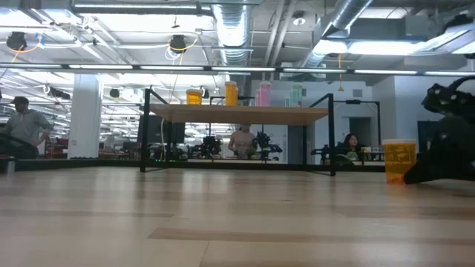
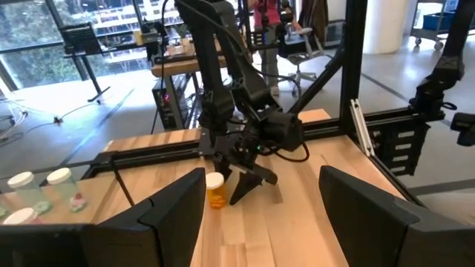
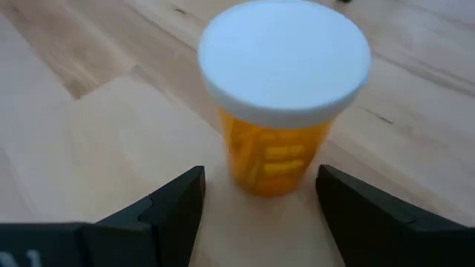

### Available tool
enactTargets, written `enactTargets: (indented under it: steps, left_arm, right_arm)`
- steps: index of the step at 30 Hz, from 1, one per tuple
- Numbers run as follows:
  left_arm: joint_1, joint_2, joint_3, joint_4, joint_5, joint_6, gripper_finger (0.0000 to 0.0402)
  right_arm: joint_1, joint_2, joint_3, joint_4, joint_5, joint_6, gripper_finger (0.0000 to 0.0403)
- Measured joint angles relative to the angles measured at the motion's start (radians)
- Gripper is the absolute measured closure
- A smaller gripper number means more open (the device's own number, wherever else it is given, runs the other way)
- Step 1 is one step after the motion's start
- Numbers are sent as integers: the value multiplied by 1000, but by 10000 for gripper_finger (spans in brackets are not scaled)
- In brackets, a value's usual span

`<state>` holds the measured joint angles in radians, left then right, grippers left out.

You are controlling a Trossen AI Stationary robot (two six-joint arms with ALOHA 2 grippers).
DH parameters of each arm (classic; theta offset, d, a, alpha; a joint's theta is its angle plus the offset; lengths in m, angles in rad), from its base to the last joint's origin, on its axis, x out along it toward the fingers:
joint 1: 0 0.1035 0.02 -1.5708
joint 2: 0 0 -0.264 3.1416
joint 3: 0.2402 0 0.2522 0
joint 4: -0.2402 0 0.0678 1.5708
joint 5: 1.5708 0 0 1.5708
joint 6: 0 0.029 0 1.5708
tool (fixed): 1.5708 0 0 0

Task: Pick and place medicine bottles onto shelf by color
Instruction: Align the large orange pill bottle with the other large orange pill bottle on the shelf

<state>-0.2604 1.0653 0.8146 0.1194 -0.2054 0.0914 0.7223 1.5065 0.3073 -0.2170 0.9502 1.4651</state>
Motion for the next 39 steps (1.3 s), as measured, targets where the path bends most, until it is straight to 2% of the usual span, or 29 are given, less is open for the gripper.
enactTargets:
  steps: [7, 19, 22, 32, 35, 39]
  left_arm:
    - [0, 4, 0, 0, 0, 0, 150]
    - [5, 64, -1, 10, -8, 3, 150]
    - [11, 63, -1, 12, -17, 2, 150]
    - [15, 68, -1, 11, -19, -7, 150]
    - [16, 77, -1, 15, -19, -34, 150]
    - [31, 109, 0, 32, -19, -33, 150]
  right_arm:
    - [-15, 118, 1, 126, 83, 0, 122]
    - [-13, 96, 4, 149, 77, -31, 124]
    - [-13, 89, 5, 149, 78, -31, 139]
    - [-12, 89, 6, 153, 89, -34, 237]
    - [-12, 89, 6, 153, 89, -34, 240]
    - [-13, 89, 25, 151, 93, -62, 223]
